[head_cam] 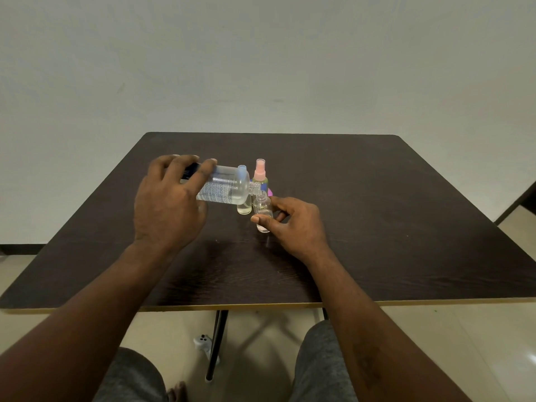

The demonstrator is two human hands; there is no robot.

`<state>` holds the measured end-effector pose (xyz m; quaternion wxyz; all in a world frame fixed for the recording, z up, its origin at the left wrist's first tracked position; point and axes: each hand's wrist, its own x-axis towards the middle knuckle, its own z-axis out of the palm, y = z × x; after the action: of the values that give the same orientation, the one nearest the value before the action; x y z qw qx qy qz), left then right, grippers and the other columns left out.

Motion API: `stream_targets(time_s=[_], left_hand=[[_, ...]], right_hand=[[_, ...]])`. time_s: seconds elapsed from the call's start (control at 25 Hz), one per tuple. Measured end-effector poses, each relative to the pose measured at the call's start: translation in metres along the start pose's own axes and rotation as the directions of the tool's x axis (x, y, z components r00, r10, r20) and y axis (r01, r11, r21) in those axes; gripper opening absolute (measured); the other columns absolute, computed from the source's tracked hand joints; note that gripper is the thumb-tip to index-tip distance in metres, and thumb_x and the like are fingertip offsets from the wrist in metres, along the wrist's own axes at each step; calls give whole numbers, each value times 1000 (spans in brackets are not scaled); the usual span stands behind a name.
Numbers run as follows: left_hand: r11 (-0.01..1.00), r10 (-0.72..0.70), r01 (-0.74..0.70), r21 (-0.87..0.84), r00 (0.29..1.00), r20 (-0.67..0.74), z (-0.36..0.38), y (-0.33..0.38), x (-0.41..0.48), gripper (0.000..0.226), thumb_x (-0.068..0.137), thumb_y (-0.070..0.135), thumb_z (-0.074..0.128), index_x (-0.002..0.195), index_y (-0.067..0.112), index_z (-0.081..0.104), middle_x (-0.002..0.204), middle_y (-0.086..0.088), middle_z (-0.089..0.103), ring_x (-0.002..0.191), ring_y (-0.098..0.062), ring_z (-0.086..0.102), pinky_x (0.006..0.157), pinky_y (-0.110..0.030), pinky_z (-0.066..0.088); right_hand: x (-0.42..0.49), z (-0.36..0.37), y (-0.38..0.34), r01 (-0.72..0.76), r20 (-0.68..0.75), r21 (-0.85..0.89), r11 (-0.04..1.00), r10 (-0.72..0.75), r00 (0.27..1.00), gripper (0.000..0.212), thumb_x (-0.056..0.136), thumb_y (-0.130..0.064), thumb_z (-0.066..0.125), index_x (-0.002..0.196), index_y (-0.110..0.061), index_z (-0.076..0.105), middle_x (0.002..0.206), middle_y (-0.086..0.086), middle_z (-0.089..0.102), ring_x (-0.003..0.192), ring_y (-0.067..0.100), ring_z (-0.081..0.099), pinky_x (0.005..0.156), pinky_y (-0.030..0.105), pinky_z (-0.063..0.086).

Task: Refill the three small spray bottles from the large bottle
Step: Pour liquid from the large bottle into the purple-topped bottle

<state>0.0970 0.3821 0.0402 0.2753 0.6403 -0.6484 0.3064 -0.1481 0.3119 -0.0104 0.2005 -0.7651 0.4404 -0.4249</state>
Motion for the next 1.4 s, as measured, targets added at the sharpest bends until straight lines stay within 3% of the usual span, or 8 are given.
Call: stream_targets(time_s=[0.32,0.56,0.92,1.12,1.4], left_hand=[[1000,-4,4,4,1000,2,0,1,0,71,78,9,72,146,22,60,137,-11,61,128,-39,48,85,-54,54],[1000,-2,2,15,1000,5,0,0,0,71,78,8,71,147,23,59,138,-11,60,128,-39,48,88,-53,54],[1000,2,-2,14,1000,-1,0,1,2,70,79,8,71,147,23,59,137,-12,61,128,-39,49,87,-54,54],[1000,-1,0,12,1000,7,-1,1,2,70,79,9,72,147,22,59,138,-12,60,129,-40,48,86,-55,55],[1000,2,-2,12,1000,8,0,1,2,71,79,9,72,147,22,59,138,-13,60,129,-40,48,87,-55,54]], right_hand=[[0,-1,-2,-4,4,-8,1000,4,1000,56,82,-57,82,128,-27,74,90,-10,74,75,8,66,71,30,60],[0,0,-1,-4,1,-5,1000,4,1000,57,81,-57,83,129,-27,74,92,-13,75,75,4,66,70,19,56],[-1,0,0,-2,-9,3,1000,2,1000,55,81,-56,84,127,-26,75,87,-12,74,73,5,67,68,18,55],[0,0,0,3,-6,0,1000,-3,1000,56,81,-58,83,127,-27,76,89,-12,75,74,5,67,71,25,59],[0,-1,-1,7,-4,-19,1000,-7,1000,57,82,-59,81,129,-28,74,91,-12,75,74,4,67,68,18,55]])
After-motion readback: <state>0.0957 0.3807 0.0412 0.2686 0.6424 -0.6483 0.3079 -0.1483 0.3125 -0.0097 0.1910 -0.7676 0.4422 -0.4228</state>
